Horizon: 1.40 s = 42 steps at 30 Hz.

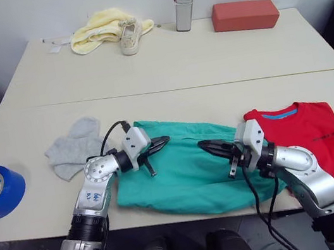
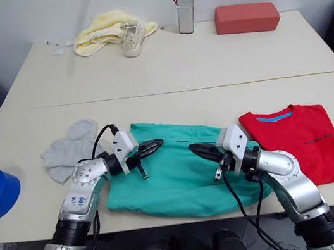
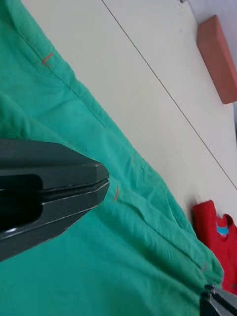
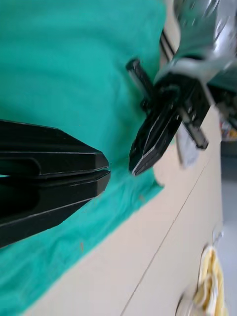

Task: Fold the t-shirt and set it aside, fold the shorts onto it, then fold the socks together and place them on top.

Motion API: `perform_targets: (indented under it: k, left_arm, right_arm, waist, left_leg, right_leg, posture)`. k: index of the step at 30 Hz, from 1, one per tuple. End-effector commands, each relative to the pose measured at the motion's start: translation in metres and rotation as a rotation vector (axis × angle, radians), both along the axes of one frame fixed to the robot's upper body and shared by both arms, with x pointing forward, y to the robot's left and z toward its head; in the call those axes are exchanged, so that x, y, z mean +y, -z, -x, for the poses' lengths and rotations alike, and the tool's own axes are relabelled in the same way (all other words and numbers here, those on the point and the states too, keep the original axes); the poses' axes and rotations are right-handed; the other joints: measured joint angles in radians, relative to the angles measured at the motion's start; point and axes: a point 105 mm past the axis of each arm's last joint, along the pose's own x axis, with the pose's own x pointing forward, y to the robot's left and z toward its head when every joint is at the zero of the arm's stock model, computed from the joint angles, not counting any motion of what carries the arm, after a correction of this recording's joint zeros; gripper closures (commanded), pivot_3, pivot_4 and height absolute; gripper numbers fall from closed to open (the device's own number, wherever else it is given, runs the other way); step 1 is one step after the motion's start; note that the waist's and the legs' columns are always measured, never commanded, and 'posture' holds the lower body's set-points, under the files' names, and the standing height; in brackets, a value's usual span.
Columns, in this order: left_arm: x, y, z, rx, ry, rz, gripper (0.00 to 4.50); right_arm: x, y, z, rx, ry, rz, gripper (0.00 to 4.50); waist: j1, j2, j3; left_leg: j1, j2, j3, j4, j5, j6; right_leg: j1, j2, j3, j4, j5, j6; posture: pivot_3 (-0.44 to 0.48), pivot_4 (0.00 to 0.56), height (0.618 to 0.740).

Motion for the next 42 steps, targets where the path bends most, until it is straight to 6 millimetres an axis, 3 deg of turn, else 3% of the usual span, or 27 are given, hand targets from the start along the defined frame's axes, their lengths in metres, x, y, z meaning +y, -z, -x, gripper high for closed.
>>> perform_targets:
  k: [1,6,8,9,12,16,20,23,26,34,42]
  left_arm:
    - [0.002,0.004,-0.012,0.013,-0.063,-0.031,4.50]
    - [0.011,0.022,-0.013,0.090,-0.104,-0.075,4.50]
    - [0.010,0.019,-0.006,0.072,-0.076,-0.045,4.50]
    - [0.006,0.004,-0.001,0.009,-0.034,0.024,4.50]
    - [-0.001,-0.024,0.013,-0.105,0.065,0.141,4.50]
    - [-0.014,-0.031,0.033,-0.105,0.222,0.154,4.50]
    - [-0.026,-0.025,0.049,-0.072,0.372,0.107,4.50]
    - [-0.031,-0.020,0.051,-0.053,0.412,0.088,4.50]
    - [-0.034,-0.014,0.052,-0.044,0.439,0.059,4.50]
    - [-0.031,-0.002,0.047,-0.007,0.429,0.039,4.50]
    - [-0.030,0.012,0.043,0.061,0.404,0.026,4.50]
  right_arm:
    - [-0.026,0.009,-0.018,-0.002,0.181,0.073,4.46]
    - [-0.047,0.016,-0.015,0.020,0.224,0.090,4.46]
    - [-0.050,-0.010,-0.004,0.007,0.191,-0.090,4.46]
    - [-0.054,-0.024,0.008,0.018,0.152,-0.173,4.30]
    - [-0.065,-0.043,0.033,0.097,0.128,-0.335,3.56]
    - [-0.075,-0.048,0.071,0.346,0.124,-0.495,2.23]
    - [-0.087,-0.030,0.109,0.687,0.242,-0.565,0.89]
    - [-0.091,-0.016,0.126,0.873,0.354,-0.600,0.04]
    - [-0.091,-0.002,0.136,1.024,0.494,-0.638,0.04]
    - [-0.093,0.016,0.155,1.119,0.690,-0.768,0.04]
    - [-0.075,0.030,0.128,1.153,0.692,-0.872,0.04]
  waist:
    - [-0.002,0.000,0.000]
    - [-0.003,0.000,0.000]
    - [-0.003,0.000,0.000]
    - [-0.003,0.000,0.000]
    - [-0.003,0.001,0.000]
    - [0.002,0.002,0.000]
    - [0.004,0.003,-0.001]
    - [0.001,0.003,-0.001]
    - [-0.003,0.003,-0.001]
    - [0.007,0.003,-0.001]
    - [0.004,0.003,-0.002]
  left_leg:
    - [-0.001,0.000,0.000,0.000,0.000,0.000]
    - [-0.001,0.000,0.000,0.000,0.000,0.000]
    - [-0.001,0.001,0.001,0.000,0.000,0.000]
    - [0.000,0.001,0.000,0.000,0.000,0.000]
    - [-0.001,0.001,-0.001,-0.001,0.000,0.000]
    - [0.000,0.001,-0.004,-0.001,-0.001,0.000]
    - [-0.001,0.001,-0.003,-0.002,-0.002,0.003]
    - [0.000,0.001,-0.003,-0.003,-0.004,0.006]
    - [0.000,0.002,-0.003,-0.004,-0.004,0.007]
    - [-0.001,0.002,-0.003,-0.007,-0.003,0.007]
    - [-0.001,0.002,-0.002,-0.009,-0.001,0.006]
  right_leg:
    - [-0.001,0.000,0.000,0.000,0.000,0.000]
    - [0.000,0.001,-0.001,0.001,0.000,0.000]
    - [0.000,0.001,0.000,0.000,0.000,0.000]
    - [0.000,0.001,0.000,0.000,0.000,0.000]
    - [0.000,0.000,0.000,-0.001,0.000,0.000]
    - [0.003,0.000,-0.002,-0.004,0.000,0.000]
    - [0.004,-0.001,-0.001,-0.007,0.000,0.000]
    - [0.004,-0.001,-0.001,-0.009,0.000,0.000]
    - [0.004,0.000,-0.001,-0.009,0.000,0.000]
    - [0.002,0.000,-0.001,-0.012,0.000,0.001]
    - [0.002,0.000,0.000,-0.016,0.002,0.003]
  posture:
    - [0.000,0.150,0.740]
    - [0.000,0.150,0.740]
    - [0.000,0.150,0.740]
    - [0.000,0.150,0.740]
    - [0.000,0.150,0.740]
    - [0.000,0.150,0.740]
    - [0.000,0.150,0.740]
    - [0.000,0.150,0.740]
    - [0.000,0.150,0.740]
    - [0.000,0.150,0.740]
    - [0.000,0.150,0.740]
